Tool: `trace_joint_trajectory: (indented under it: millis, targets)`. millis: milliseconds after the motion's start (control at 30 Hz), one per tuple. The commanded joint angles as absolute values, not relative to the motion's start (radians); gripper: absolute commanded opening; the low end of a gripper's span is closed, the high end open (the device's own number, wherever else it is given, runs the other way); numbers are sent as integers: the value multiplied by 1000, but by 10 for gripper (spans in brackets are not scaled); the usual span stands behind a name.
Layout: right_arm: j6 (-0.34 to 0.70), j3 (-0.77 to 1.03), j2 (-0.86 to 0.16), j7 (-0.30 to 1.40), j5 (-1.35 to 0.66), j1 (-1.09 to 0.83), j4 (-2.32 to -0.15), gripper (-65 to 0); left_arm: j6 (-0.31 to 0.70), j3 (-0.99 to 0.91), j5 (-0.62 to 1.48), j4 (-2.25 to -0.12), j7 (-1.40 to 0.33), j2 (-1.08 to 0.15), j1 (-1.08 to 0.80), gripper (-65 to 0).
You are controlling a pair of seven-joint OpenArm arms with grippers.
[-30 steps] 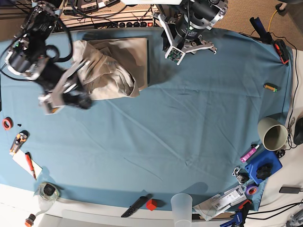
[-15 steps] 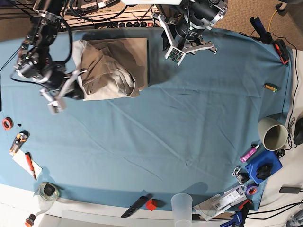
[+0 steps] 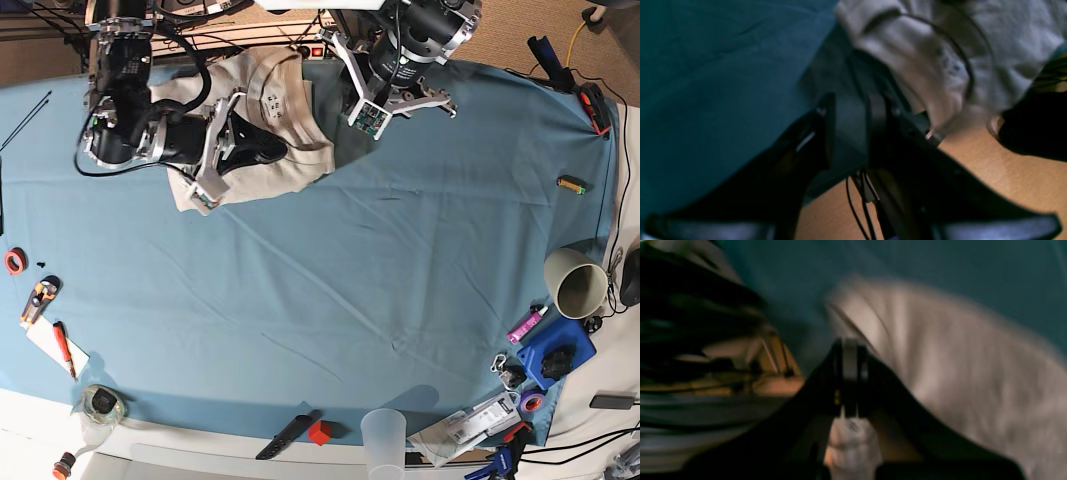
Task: Fold the T-shirt properly
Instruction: 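Press and tuck the folded edge with the right gripper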
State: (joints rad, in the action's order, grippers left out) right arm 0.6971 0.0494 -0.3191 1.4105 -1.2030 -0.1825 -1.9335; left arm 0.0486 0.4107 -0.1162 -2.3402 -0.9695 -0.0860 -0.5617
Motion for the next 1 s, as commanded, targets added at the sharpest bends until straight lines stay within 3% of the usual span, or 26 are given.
trace_joint_trajectory:
  millis: [0,200,267,367,667,867,967]
  targets:
    - [698,54,-341,1396,-1222,-173,-1949,-650,48,414,-117,-2356,-943,-81,-565,-506]
    - [698,56,-346,1396,-1033,-160,-1948,-650,48,414,-116,-2356,-935,-81,-565,-506]
    - [698,56,-344,1307,-936,-145,-1928,-650,49,414,-116,-2356,-919,-81,-565,-506]
    - [698,51,-333,1301,-896,-105,-1846,-650,49,414,-116,-2356,-915,-81,-562,-506]
    - [698,52,-319,1333,-903,-2,-1563,-650,49,414,-116,-2356,-897,-81,-562,-506]
    - [698,56,-378,1396,-1196,-1,-1681,-650,48,414,-154,-2356,-897,-81,-562,-506]
    - [698,66,-415,1396,-1214,-29,-1780,-650,48,414,-227,-2356,-897,-81,-562,-506]
